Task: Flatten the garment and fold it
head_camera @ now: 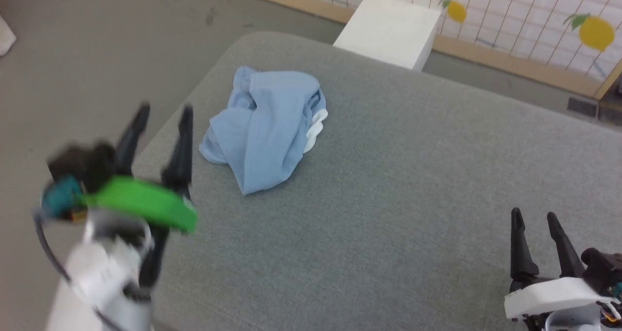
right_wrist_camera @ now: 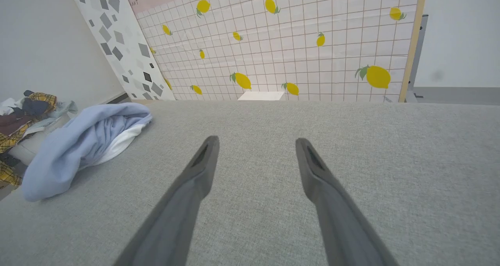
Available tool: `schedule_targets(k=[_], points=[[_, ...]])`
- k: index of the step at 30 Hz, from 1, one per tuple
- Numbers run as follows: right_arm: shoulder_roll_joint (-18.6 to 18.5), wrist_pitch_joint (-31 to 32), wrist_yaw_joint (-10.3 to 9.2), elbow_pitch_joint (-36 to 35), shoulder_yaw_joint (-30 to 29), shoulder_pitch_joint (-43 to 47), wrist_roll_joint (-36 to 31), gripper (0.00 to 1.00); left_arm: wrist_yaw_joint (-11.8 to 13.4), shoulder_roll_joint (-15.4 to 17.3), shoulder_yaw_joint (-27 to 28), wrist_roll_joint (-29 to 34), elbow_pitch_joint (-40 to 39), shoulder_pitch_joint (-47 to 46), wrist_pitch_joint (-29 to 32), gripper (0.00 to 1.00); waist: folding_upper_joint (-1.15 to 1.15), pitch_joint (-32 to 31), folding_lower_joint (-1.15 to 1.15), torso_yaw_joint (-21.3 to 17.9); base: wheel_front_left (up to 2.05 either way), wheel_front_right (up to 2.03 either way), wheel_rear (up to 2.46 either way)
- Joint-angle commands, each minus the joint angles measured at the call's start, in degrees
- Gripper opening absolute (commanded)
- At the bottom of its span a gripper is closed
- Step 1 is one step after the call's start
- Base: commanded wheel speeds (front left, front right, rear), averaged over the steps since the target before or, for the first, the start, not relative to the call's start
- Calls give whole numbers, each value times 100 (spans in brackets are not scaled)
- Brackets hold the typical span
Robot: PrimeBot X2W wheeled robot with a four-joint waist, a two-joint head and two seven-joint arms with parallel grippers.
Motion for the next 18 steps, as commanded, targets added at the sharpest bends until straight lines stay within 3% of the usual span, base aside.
schedule_targets(k=[1, 5, 9, 18], points=[[3, -35, -10, -29, -2, -132, -29, 100, -38, 132, 14, -113, 81, -343, 266, 100, 0, 244, 0, -28, 0, 0, 0], [3, -35, -10, -121, -50, -256, -159, 100, -107, 517, -74, -282, 550, -1239, 1088, 100, 0, 557, 0, -170, 0, 0, 0], [3, -35, -10, -212, -111, -356, -302, 100, -88, 424, 38, -873, 1237, -1978, 1762, 100, 0, 840, 0, -344, 0, 0, 0], [3, -35, -10, -418, -121, -627, -556, 100, 133, 603, 185, -1210, 2456, -2929, 2691, 100, 0, 1555, 0, -859, 0, 0, 0]])
